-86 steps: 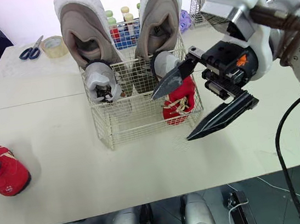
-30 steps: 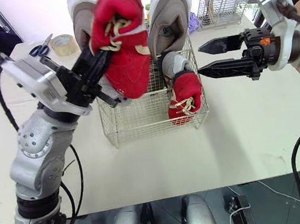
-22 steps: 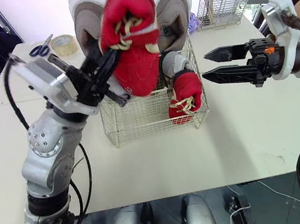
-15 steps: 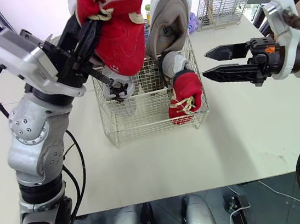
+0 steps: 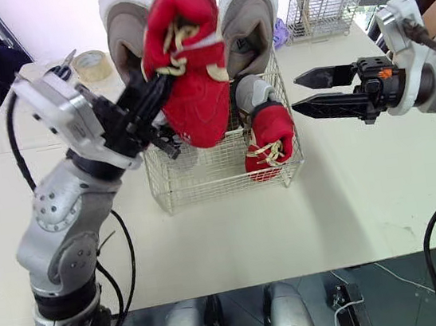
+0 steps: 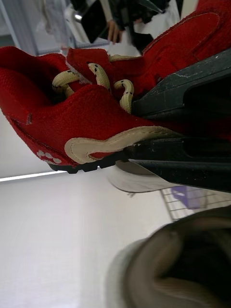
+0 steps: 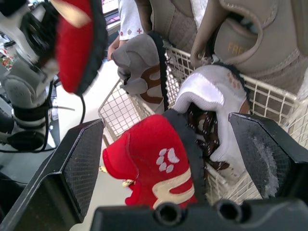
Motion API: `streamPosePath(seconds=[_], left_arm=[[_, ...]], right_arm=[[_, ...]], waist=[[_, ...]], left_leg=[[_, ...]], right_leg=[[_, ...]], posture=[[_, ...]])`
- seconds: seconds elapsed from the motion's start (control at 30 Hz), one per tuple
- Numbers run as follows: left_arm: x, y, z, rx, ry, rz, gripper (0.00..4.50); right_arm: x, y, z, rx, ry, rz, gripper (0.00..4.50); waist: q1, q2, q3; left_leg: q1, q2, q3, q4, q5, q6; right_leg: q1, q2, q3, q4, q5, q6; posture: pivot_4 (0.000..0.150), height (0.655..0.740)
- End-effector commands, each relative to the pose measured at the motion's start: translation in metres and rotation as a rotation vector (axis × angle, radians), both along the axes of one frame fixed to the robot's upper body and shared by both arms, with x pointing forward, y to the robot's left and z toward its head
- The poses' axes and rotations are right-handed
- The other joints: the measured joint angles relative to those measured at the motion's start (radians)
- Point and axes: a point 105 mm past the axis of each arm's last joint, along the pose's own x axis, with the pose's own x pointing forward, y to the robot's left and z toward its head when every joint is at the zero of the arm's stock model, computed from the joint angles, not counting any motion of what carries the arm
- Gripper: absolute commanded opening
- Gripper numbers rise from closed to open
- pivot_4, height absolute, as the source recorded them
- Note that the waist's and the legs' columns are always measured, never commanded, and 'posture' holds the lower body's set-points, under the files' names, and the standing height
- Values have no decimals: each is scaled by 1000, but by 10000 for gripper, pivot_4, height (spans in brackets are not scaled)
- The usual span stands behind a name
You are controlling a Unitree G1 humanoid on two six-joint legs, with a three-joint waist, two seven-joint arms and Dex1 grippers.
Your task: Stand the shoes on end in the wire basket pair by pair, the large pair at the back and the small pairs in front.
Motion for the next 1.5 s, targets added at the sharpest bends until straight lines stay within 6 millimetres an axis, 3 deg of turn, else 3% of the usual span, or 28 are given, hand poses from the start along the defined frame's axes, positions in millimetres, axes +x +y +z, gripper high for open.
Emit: streamPosePath(seconds=[0.03, 0.27, 0.4, 0.73, 0.97, 1.27, 1.5], left_arm=[[-13, -2, 2, -12, -78, 7, 108], [-2, -1, -14, 30, -129, 86, 108], [5, -3, -36, 85, -140, 109, 108], [9, -5, -73, 108, -86, 92, 108], [16, 6, -100, 148, -67, 162, 108], [21, 6, -79, 129, -202, 220, 108], [17, 6, -78, 137, -234, 248, 108]], right_arm=[[-19, 3, 13, 25, -22, 28, 45000], [-38, 12, -5, 70, 48, 11, 45000], [-45, 19, -13, 73, 82, 7, 45000], [-49, 18, -8, 68, 95, -35, 45000], [-48, 16, -6, 71, 103, -46, 45000], [-50, 9, 9, 114, 83, -54, 45000], [-59, -2, -10, 72, 178, -103, 45000]], waist=[[0, 0, 0], [-1, 1, -1], [-2, 2, -1], [-2, 4, -2], [-2, 9, -7], [-2, 12, -10], [-1, 12, -10]], left_leg=[[0, 0, 0, 0, 0, 0], [0, 0, 0, 0, 0, 0], [1, 0, 0, 0, 0, 0], [1, 0, 0, 0, -1, 2], [1, 0, 0, 0, -2, 4], [1, 0, 0, 0, -5, 9], [0, 0, 0, 1, -6, 10]], right_leg=[[0, 0, 0, 0, 0, 0], [1, 0, 0, 0, 0, 0], [1, 0, 0, 0, 0, 0], [1, -1, 0, 0, 0, 0], [1, -1, 0, -1, 0, 0], [1, -1, 0, -1, 0, 0], [1, -2, 0, -1, 0, 0]], posture=[[1500, 7400], [1500, 7400], [1500, 7400], [1500, 7400], [1500, 7400], [1500, 7400], [1500, 7400]])
